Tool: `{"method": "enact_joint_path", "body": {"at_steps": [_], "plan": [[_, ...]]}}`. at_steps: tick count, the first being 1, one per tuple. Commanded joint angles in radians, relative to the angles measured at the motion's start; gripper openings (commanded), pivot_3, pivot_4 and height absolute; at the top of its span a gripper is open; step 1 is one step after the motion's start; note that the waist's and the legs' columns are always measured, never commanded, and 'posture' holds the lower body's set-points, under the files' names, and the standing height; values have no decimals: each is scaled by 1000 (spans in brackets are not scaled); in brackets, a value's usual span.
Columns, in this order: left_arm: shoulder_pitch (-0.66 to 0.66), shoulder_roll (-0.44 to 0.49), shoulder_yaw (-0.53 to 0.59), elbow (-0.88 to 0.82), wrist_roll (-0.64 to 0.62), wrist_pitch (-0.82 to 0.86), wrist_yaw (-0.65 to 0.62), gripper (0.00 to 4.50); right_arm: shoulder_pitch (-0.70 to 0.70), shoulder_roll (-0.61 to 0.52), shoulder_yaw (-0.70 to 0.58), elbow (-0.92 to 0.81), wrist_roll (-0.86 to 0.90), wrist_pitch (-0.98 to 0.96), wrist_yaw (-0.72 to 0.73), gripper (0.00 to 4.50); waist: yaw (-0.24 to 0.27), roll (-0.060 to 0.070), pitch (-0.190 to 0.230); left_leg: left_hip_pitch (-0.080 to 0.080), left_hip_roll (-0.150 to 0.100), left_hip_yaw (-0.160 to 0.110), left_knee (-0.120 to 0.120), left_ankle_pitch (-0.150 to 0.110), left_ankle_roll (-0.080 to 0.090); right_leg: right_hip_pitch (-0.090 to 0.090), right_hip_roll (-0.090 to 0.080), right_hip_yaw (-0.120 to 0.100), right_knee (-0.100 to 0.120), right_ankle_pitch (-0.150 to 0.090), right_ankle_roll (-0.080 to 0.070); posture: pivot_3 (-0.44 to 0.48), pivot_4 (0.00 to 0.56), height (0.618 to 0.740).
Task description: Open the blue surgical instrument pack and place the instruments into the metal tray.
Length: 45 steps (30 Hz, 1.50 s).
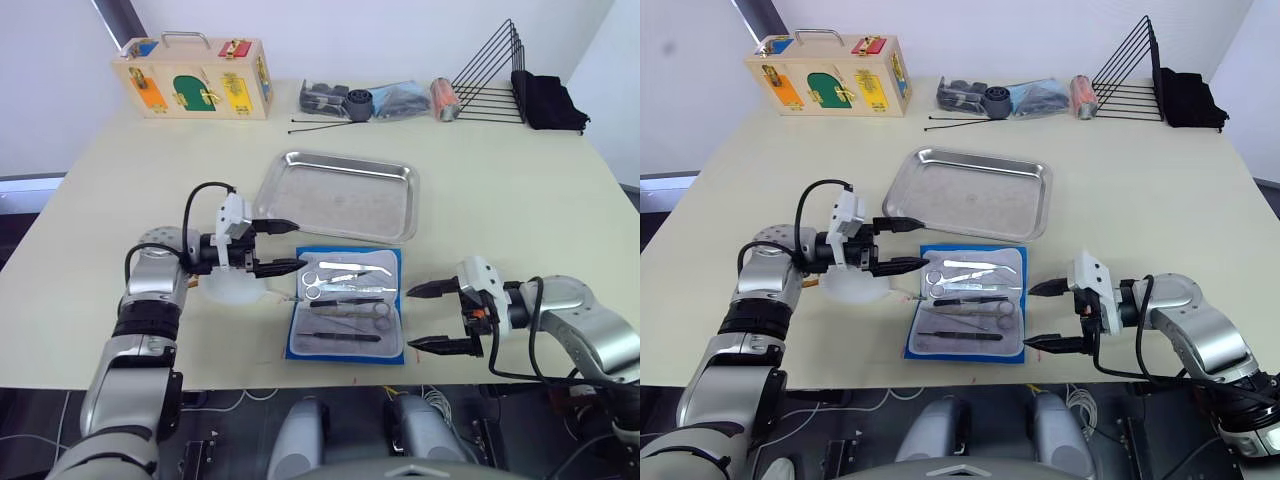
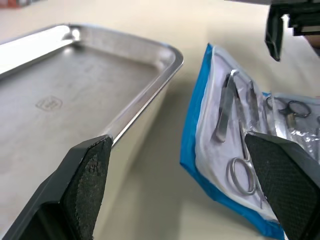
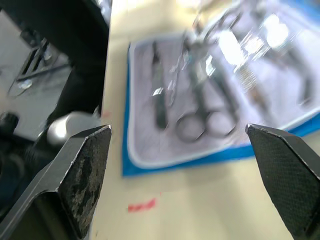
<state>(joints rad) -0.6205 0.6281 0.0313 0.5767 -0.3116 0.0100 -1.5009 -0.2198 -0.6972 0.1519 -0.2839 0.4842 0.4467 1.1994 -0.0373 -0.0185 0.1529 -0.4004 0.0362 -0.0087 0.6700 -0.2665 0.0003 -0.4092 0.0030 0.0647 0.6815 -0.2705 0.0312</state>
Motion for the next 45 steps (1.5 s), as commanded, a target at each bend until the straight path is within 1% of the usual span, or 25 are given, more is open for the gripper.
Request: {"method": "enact_joint_path", "body": {"at_steps": [1, 7, 10, 12, 18, 21, 26, 30, 37, 45], "plan": [[1, 37, 33, -84, -59, 14, -52, 4500, -14, 49, -32, 16, -25, -124, -30, 4488, -1, 0, 0, 0, 0, 0, 0, 0, 0, 0, 0, 0, 0, 0, 0, 0, 150, 740], [52, 104, 50, -197, -122, 69, -97, 4500, -26, 150, 13, 105, -108, -292, -55, 4488, -3, 0, 1, 0, 0, 0, 0, 0, 0, 0, 0, 0, 0, 0, 0, 0, 150, 740], [87, 135, 51, -259, -138, 85, -97, 4500, -39, 197, 30, 165, -131, -354, -54, 4488, -2, 0, 1, 0, 1, 0, 0, 0, 0, 0, 0, 0, 0, 0, 0, 0, 150, 740], [131, 169, 44, -332, -161, 91, -108, 4500, -59, 221, 52, 215, -152, -404, -33, 4488, 0, 0, 1, 0, 1, 0, 0, 0, 0, 0, 0, 0, 0, 0, 0, 0, 150, 740], [188, 231, 32, -425, -209, 122, -114, 4500, -124, 279, 86, 338, -185, -478, -12, 4488, -1, 0, 2, 0, 1, 0, 0, 0, 0, 0, -1, 0, 0, 0, 0, 0, 150, 740], [199, 237, 37, -451, -220, 138, -111, 4500, -133, 300, 94, 393, -204, -510, -11, 4488, 2, 0, 2, 0, 1, 1, 0, 0, 0, 0, -1, 0, 0, 0, 0, 0, 150, 740], [227, 249, 43, -505, -247, 132, -113, 4500, -141, 308, 105, 524, -250, -569, -4, 4488, 0, 0, 2, 1, 1, 1, 0, 0, 0, 0, -1, 0, 0, 0, 0, 0, 150, 740], [251, 286, 23, -528, -299, 82, -114, 4500, -143, 301, 103, 587, -271, -595, 5, 4488, -2, 0, 2, 1, 1, 1, -1, 0, 0, 0, -1, 1, 0, 0, 0, 0, 150, 740], [272, 337, -34, -528, -383, -5, -114, 4500, -133, 303, 111, 601, -286, -608, 1, 4488, -1, 0, 2, 1, 1, 1, 0, 0, 0, 0, -1, 1, 0, 0, 0, 0, 150, 740], [250, 350, -71, -492, -388, -67, -114, 4500, -124, 299, 127, 606, -299, -590, 3, 4488, -1, 0, 2, 1, 1, 1, 0, 0, 0, 0, -1, 1, 0, 0, 0, 0, 150, 740]]}}
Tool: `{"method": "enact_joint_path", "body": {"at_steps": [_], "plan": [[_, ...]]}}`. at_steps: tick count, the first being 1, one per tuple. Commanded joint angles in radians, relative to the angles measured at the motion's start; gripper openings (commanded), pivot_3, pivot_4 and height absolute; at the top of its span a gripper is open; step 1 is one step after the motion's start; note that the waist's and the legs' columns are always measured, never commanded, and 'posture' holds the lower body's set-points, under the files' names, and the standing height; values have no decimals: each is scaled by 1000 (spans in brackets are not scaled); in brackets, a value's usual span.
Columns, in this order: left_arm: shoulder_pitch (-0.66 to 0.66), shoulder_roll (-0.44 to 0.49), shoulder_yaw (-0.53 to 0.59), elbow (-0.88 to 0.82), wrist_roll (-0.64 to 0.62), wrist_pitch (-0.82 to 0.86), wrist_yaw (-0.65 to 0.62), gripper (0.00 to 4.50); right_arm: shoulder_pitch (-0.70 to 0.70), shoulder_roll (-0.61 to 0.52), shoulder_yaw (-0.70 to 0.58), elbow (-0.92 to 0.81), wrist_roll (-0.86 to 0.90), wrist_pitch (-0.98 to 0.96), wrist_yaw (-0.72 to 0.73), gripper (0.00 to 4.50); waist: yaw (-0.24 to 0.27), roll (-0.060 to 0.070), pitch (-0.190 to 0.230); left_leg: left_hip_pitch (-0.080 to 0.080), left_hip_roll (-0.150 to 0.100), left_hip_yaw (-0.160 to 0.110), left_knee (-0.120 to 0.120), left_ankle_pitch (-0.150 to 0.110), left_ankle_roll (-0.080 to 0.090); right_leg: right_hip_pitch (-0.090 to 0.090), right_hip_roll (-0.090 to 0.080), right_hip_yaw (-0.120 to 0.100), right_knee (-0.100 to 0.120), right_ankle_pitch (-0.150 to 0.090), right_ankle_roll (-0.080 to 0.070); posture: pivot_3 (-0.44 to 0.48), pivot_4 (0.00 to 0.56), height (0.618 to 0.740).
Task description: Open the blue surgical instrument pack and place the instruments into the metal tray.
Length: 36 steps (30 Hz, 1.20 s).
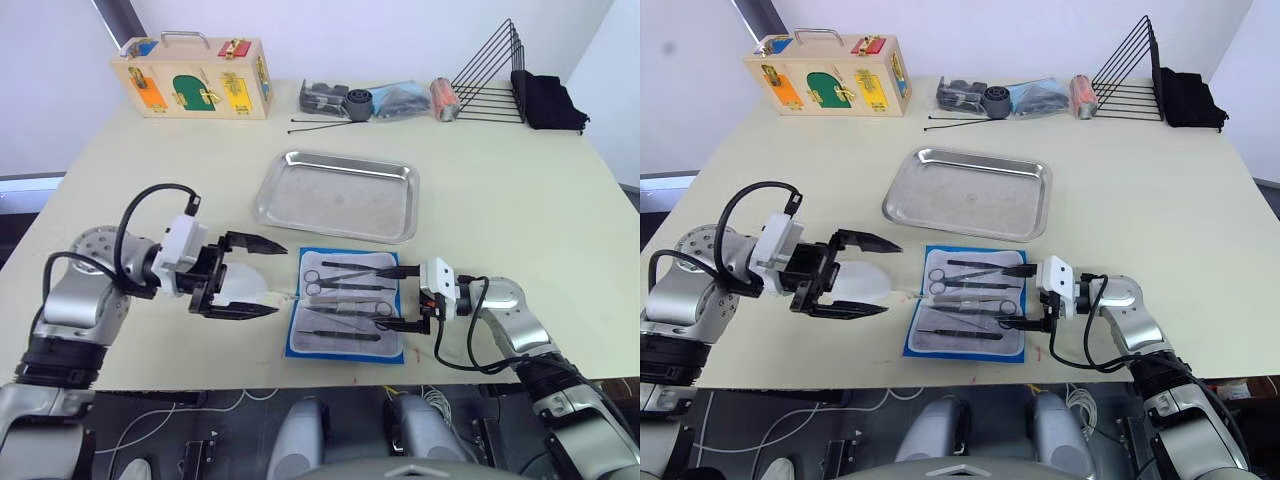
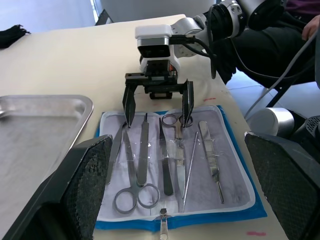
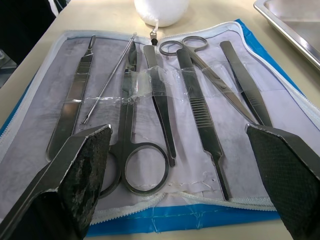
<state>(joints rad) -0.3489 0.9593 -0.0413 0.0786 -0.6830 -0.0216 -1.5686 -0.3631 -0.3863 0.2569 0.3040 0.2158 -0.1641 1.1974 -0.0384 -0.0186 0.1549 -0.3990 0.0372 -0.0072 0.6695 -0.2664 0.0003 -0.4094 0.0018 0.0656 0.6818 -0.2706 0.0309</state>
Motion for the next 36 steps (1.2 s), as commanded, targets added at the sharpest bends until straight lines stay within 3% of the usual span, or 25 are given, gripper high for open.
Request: {"method": "enact_joint_path", "body": {"at_steps": [1, 11, 19, 22, 27, 36], "plan": [[-29, 15, 0, 14, -11, -41, -46, 4500, 20, -15, 26, 19, -35, 30, 6, 4488, 0, 0, 0, 0, 0, 0, 0, 0, 0, 0, 0, 0, 0, 0, 0, 0, 150, 740], [-129, -84, -34, 117, 157, -42, -11, 4500, 22, -29, 61, 66, -84, 85, -14, 4488, 0, -1, -2, 1, 0, 1, 0, 0, 0, 1, 2, 0, 0, 0, 0, 0, 150, 740], [-280, -232, -99, 364, 302, -102, -16, 4500, 20, -33, 67, 72, -79, 112, -10, 4488, 1, -3, -4, 3, -1, 1, 0, 0, 0, 2, 2, 0, 0, 0, 0, 0, 150, 740], [-345, -290, -112, 484, 333, -132, -43, 3621, 20, -35, 65, 72, -80, 112, -15, 4500, 0, -3, -4, 3, -1, 0, 1, 0, 0, 3, 2, 0, 0, 0, 0, 0, 150, 740], [-424, -372, -127, 686, 426, -309, -27, 1501, 16, -33, 68, 87, -88, 96, -29, 4500, -2, -3, -4, 3, -1, 0, 1, 0, 0, 3, 2, 0, 0, 0, 0, 0, 150, 740], [-491, -439, -148, 892, 517, -429, -45, 1501, 31, -24, 69, 67, -85, 97, -44, 4500, -2, -4, -5, 3, -1, 0, 1, 0, 0, 3, 2, 0, 0, 0, 0, 0, 150, 740]]}}
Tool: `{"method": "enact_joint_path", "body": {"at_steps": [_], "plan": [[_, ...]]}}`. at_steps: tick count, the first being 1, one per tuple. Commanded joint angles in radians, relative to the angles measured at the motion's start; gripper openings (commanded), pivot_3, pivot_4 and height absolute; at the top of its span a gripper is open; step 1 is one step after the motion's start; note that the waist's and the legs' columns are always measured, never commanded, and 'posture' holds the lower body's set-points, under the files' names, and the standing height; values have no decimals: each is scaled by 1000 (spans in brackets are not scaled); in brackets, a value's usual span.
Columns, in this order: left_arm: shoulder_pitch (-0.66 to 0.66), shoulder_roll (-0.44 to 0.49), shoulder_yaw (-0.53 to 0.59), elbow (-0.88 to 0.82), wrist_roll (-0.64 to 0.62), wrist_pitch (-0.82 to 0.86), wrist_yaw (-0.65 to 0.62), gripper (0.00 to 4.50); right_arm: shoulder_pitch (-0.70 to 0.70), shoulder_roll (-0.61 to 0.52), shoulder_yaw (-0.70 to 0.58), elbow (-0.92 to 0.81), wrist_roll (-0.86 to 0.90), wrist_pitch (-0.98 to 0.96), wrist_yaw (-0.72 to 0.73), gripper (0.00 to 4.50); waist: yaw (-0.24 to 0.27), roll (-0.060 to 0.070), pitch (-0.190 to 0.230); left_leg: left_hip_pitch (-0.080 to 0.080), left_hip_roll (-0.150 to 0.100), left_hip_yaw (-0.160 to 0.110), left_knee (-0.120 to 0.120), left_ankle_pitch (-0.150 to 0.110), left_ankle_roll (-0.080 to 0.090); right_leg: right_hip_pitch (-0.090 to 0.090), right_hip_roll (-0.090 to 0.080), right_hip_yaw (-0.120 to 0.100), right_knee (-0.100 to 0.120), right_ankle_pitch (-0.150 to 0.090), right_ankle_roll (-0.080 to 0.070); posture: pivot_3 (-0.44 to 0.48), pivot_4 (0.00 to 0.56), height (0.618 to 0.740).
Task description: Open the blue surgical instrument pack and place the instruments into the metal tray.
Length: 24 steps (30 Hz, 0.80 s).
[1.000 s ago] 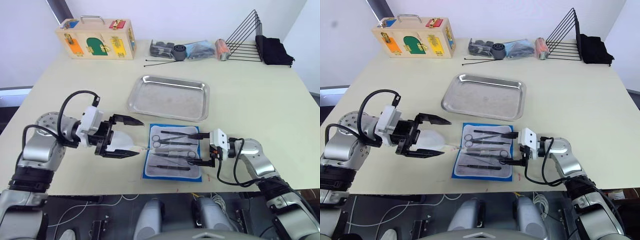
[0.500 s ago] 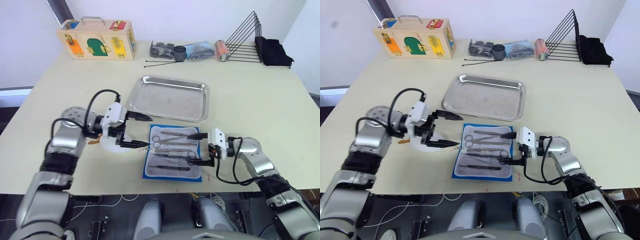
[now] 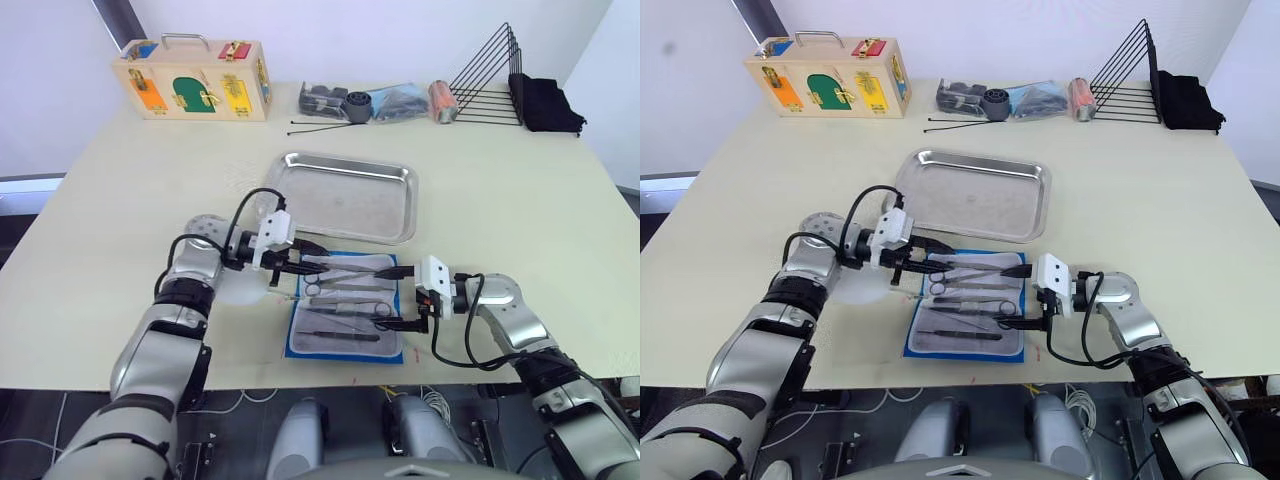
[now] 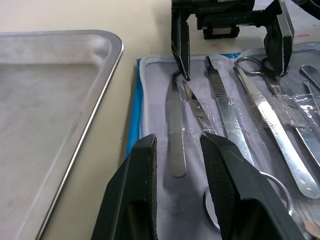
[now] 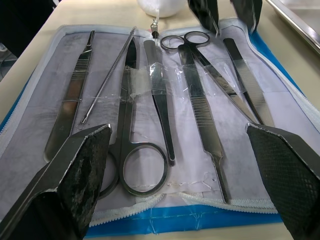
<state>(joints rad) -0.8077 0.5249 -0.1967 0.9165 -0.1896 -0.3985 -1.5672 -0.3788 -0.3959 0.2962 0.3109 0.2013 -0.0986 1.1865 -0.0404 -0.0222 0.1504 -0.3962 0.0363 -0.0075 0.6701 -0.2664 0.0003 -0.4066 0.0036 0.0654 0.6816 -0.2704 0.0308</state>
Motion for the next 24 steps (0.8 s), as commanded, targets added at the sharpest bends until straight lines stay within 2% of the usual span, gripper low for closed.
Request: {"method": "enact_joint_path", "body": {"at_steps": [1, 6, 10, 13, 16, 17, 24], "plan": [[-36, -9, 6, 69, 32, -50, -44, 1501, 47, -13, 29, 60, -72, 28, -37, 4500, 0, 0, 0, 0, 0, 0, 0, 0, 0, 0, 0, 0, 0, 0, 0, 0, 150, 740], [-51, -16, -3, 136, 79, -55, -38, 1501, 55, -12, 30, 48, -70, 30, -46, 4500, 0, 0, 0, 0, 0, 0, 0, 0, 0, 0, 0, 0, 0, 0, 0, 0, 150, 740], [-66, -22, -28, 200, 156, -87, 16, 1501, 62, -17, 41, 41, -74, 24, -38, 4500, 0, 0, -2, 0, 0, 0, 0, 0, 0, 0, 0, 0, 0, 0, 0, 0, 150, 740], [-70, -36, -18, 219, 161, -83, 10, 1501, 65, -24, 48, 45, -82, 7, -30, 4500, 0, 2, -7, 1, 0, 0, 0, 0, 0, 1, 0, 0, -1, 0, 0, 0, 150, 740], [-71, -48, -1, 223, 150, -69, -8, 617, 70, -23, 39, 41, -69, 16, -30, 4500, 1, 2, -7, 1, 0, 0, 0, 0, 0, 2, 0, 0, -1, 0, 0, 0, 150, 740], [-70, -49, 3, 223, 149, -67, -13, 164, 72, -24, 41, 41, -71, 18, -29, 4500, 1, 2, -8, 1, 0, 0, 0, 0, 0, 2, 0, 0, -1, 0, 0, 0, 150, 740], [-70, -40, 29, 201, 128, -47, -38, 65, 78, -27, 54, 42, -83, 26, -28, 4500, 0, 2, -8, 1, 0, -1, 0, 0, 0, 2, 0, 0, -1, 0, 0, 0, 150, 740]]}}
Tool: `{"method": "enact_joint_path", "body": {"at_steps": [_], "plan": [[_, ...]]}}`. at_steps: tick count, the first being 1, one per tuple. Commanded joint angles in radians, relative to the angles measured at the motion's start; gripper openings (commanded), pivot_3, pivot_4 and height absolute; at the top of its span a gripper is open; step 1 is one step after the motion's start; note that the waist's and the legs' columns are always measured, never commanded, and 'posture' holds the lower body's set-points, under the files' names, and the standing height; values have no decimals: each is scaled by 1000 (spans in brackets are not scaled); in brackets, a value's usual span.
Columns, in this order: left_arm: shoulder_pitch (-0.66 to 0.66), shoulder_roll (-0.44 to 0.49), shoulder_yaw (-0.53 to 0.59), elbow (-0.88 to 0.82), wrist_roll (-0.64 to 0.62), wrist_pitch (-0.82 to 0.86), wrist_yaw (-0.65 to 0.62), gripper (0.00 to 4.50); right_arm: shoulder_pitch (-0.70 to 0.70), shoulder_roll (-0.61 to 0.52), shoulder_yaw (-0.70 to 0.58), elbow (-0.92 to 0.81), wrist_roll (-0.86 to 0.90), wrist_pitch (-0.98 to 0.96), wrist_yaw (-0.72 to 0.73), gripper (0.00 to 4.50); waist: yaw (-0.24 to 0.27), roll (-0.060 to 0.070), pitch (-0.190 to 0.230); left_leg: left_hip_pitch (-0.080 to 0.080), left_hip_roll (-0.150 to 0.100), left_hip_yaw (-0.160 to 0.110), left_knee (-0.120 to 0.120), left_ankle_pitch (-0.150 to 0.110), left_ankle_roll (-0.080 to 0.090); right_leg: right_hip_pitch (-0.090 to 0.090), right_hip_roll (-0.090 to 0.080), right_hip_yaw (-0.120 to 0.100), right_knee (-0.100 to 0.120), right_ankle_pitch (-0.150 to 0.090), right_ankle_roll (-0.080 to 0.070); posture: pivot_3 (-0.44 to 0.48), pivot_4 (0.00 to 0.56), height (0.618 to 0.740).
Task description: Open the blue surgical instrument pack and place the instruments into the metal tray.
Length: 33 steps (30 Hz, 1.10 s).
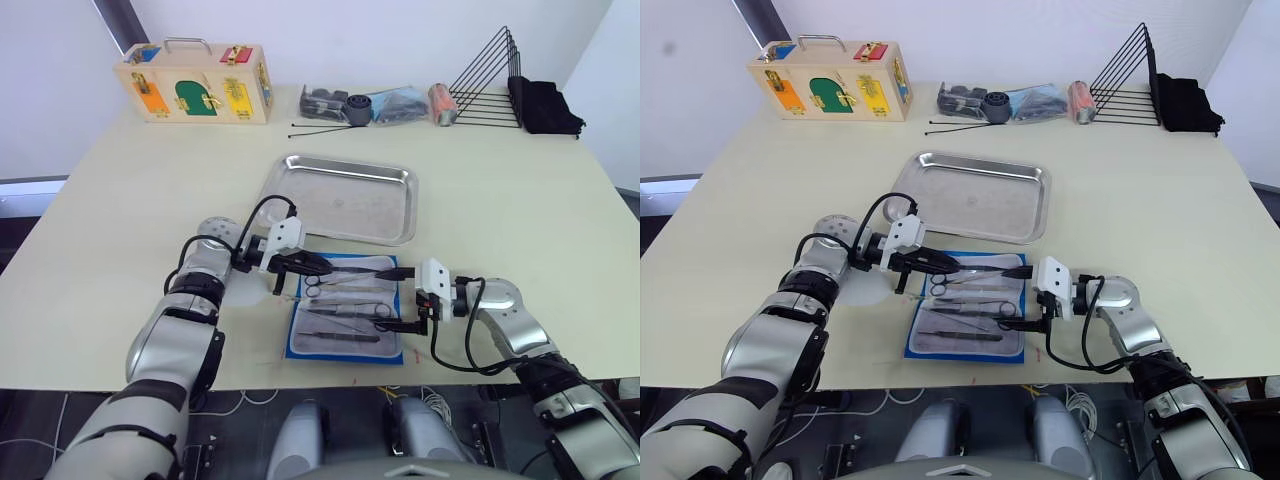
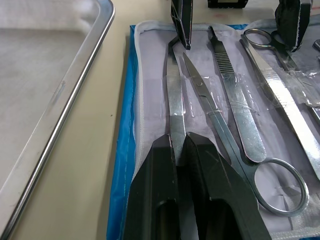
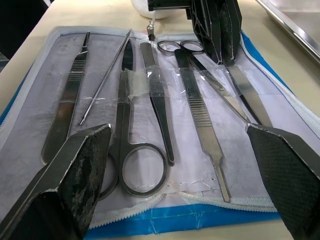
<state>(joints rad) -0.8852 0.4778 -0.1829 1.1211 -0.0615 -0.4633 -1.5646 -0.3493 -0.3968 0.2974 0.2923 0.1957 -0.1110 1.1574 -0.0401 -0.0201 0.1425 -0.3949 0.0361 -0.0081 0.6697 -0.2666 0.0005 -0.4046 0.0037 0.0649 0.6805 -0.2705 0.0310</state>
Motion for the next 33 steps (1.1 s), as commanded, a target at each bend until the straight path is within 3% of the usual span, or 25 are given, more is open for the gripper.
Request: {"method": "enact_joint_path", "body": {"at_steps": [1, 33], "plan": [[5, 10, 18, -9, -2, 21, -43, 65, 49, -28, 56, 60, -79, 43, 3, 4500, 0, 0, 0, 0, 0, 0, 0, 0, 0, 0, 0, 0, 0, 0, 0, 0, 150, 740], [-12, 182, -77, -396, -57, 327, -50, 65, 40, -43, 110, 54, -116, 201, -31, 4500, -9, 0, 0, 2, 1, 0, 0, 0, 0, 0, 2, 1, 1, 0, 0, 0, 150, 740]]}}
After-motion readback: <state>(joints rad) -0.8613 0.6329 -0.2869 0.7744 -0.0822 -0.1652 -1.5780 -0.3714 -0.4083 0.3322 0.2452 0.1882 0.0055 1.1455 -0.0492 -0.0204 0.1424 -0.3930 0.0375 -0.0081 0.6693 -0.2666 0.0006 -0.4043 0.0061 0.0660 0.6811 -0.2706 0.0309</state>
